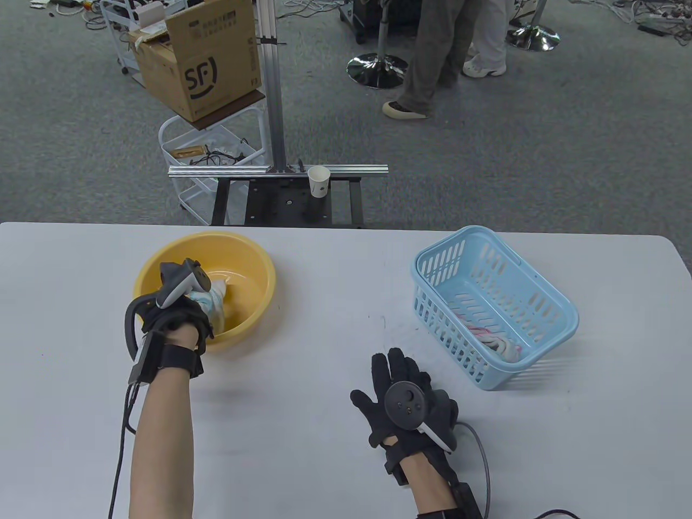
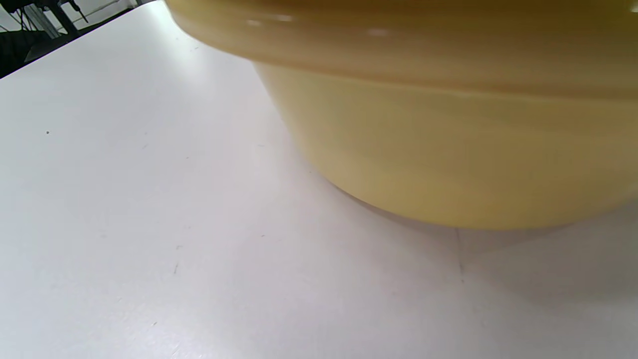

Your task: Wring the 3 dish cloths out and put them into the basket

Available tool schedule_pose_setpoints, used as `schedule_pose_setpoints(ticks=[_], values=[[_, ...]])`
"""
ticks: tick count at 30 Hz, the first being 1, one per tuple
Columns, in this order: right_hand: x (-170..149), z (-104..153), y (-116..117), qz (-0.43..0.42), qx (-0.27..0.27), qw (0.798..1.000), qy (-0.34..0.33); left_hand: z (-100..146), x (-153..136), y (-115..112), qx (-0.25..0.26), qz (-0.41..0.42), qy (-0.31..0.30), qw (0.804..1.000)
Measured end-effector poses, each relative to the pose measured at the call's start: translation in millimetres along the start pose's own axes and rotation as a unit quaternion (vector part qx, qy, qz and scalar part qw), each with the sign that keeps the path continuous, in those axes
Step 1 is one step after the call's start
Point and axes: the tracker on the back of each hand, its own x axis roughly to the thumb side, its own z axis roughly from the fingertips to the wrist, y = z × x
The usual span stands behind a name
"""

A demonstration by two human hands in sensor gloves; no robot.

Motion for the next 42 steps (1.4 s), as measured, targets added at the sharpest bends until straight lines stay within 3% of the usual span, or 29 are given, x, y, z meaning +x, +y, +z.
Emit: schedule_pose_setpoints(ticks=[9, 21, 30, 42], values=[[-1, 0, 0, -0.008, 0.000, 1.000, 0.000, 10, -6, 11, 0.081, 0.003, -0.033, 0.996], [3, -1, 4, -0.010, 0.003, 1.000, -0.013, 72, -21, 44, 0.210, 0.049, -0.095, 0.972], [7, -1, 7, -0.012, 0.008, 1.000, -0.021, 154, -26, 74, 0.321, 0.044, -0.146, 0.935], [21, 2, 5, -0.023, -0.023, 0.997, -0.064, 267, -23, 90, 0.418, 0.028, -0.238, 0.876]])
